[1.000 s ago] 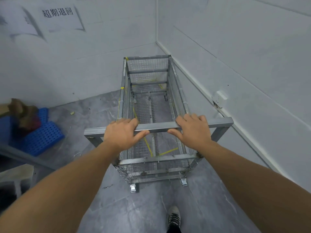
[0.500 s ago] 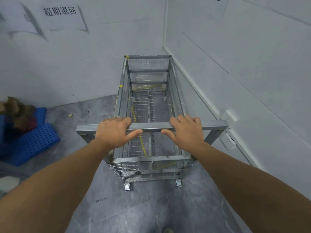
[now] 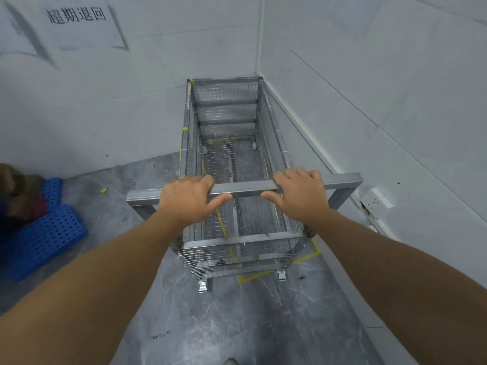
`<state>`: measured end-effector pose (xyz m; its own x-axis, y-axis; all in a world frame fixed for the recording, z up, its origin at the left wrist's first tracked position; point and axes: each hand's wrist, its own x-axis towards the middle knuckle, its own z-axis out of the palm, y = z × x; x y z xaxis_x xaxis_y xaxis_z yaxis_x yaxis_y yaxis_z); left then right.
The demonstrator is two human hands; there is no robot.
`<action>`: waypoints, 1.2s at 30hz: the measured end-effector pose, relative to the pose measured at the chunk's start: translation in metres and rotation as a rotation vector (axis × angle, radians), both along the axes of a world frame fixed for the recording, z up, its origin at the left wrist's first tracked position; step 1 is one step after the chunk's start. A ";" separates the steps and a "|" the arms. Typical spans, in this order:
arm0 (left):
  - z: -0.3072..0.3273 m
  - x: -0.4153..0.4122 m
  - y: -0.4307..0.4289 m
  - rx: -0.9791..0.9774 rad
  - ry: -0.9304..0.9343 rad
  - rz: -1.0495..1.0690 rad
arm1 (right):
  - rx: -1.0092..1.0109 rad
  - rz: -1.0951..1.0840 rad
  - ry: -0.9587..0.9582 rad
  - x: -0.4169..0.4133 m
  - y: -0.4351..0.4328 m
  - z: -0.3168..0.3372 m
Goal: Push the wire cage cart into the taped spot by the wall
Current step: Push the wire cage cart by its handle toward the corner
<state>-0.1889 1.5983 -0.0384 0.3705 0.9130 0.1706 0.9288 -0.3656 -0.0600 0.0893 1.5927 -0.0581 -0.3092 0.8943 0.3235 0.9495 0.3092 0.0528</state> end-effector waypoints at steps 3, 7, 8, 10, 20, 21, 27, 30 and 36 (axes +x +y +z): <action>-0.004 0.005 0.009 0.056 0.009 -0.011 | 0.037 0.019 -0.031 0.010 0.012 -0.004; -0.005 0.023 0.012 0.030 -0.012 0.000 | 0.050 0.041 -0.042 0.029 0.019 -0.004; -0.004 0.028 0.013 0.021 -0.014 0.006 | 0.044 0.047 -0.039 0.033 0.022 -0.003; -0.003 0.037 0.015 0.005 -0.008 0.015 | 0.033 0.041 -0.015 0.042 0.024 -0.001; -0.005 0.029 0.015 0.060 0.004 0.031 | -0.030 0.011 0.021 0.028 0.018 0.001; -0.006 0.025 0.014 0.066 -0.006 0.020 | -0.044 0.010 0.014 0.024 0.016 0.002; -0.005 0.006 0.010 0.112 -0.042 -0.019 | -0.090 0.019 -0.028 0.007 0.011 0.006; -0.006 0.003 0.009 0.130 -0.030 -0.022 | -0.102 0.013 -0.010 0.003 0.009 0.009; -0.005 -0.006 0.009 0.095 -0.007 -0.004 | -0.127 -0.020 0.017 -0.009 0.003 0.008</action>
